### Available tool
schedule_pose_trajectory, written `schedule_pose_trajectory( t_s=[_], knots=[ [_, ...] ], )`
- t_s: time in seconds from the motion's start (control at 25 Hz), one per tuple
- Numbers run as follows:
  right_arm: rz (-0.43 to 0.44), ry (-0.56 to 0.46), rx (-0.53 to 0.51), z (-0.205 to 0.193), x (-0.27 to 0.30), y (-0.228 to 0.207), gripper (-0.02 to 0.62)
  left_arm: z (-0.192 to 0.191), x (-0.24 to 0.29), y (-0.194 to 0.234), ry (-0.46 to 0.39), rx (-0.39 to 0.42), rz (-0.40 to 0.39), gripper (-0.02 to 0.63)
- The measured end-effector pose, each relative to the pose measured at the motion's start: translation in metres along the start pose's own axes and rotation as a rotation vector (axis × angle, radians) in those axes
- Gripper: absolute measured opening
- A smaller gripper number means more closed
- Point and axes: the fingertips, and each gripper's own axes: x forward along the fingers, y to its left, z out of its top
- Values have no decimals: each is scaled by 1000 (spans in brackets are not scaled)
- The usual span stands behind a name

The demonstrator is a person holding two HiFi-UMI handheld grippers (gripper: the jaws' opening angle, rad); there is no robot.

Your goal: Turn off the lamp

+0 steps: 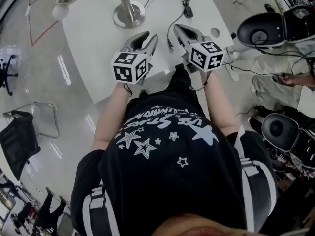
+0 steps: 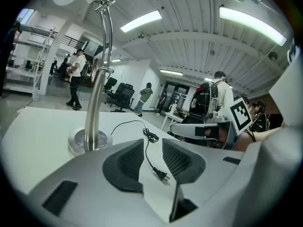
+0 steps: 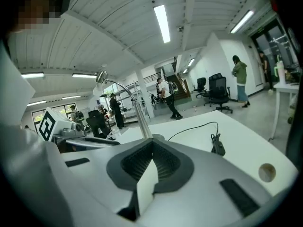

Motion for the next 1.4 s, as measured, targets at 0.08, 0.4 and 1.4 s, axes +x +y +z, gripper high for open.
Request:
schedule_pose_trajectory(
  t_s=[0.08,0.4,1.4],
  knots=[
    [-23,-5,0,-7,-7,14,6,0,-15,2,-4,11,-16,138],
    [-94,-17,1,-24,-44,63,6,9,-62,0,-46,59,-22,37],
    [-103,-68,-4,-42,-145,70,6,-1,-88,-81,-71,137,22,11]
  ],
)
